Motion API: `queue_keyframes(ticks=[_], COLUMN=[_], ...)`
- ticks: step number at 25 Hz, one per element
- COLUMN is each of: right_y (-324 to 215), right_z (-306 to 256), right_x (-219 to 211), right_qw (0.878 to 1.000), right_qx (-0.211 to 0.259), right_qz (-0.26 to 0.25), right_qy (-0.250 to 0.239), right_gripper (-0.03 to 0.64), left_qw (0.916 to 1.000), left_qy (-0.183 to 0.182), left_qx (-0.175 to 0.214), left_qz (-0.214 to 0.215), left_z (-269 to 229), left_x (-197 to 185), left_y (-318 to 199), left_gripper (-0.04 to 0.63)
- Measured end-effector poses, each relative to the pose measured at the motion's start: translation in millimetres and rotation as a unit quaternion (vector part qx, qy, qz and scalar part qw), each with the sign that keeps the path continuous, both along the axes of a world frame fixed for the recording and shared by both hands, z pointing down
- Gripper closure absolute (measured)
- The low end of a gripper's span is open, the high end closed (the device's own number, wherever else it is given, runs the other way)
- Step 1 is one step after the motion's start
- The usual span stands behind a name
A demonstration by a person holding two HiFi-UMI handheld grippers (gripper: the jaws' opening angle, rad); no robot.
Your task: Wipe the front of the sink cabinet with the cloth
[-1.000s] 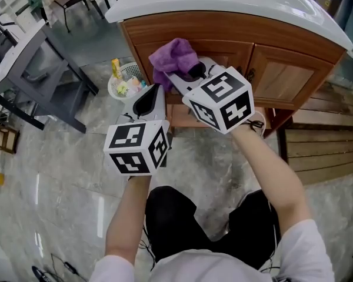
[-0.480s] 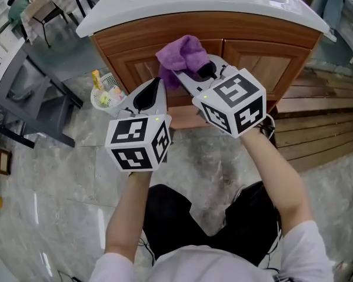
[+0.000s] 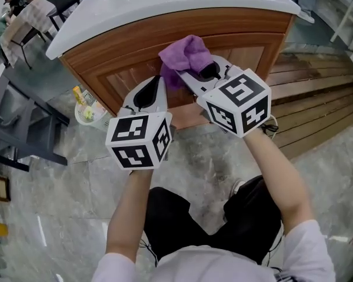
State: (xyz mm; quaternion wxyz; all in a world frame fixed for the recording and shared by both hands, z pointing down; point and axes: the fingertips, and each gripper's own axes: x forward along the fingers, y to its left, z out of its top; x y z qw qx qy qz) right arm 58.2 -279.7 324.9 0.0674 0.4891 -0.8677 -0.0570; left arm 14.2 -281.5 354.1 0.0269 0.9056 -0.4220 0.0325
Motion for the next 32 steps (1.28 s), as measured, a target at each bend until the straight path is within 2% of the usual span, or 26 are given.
queue_keyframes(ticks=[13, 26, 32], right_y=[14, 15, 18], right_z=[3, 13, 14], right_x=[96, 196, 237], right_qw=[0.996, 0.982, 0.973], right_qx=[-0.005, -0.021, -0.025], right_qz=[0.091, 0.188, 0.229], right_qy=[-0.009, -0.021, -0.016], right_gripper=[0.545, 0.545, 0.545], left_qw=[0.9973, 0.9938, 0.9935], left_qy=[-0.006, -0.008, -0.01], left_qx=[0.004, -0.003, -0.005], left_qz=[0.073, 0.111, 0.113], left_z=[1, 10, 14], left_x=[80, 124, 130], left_y=[12, 12, 11], left_gripper=[0.589, 0.59, 0.589])
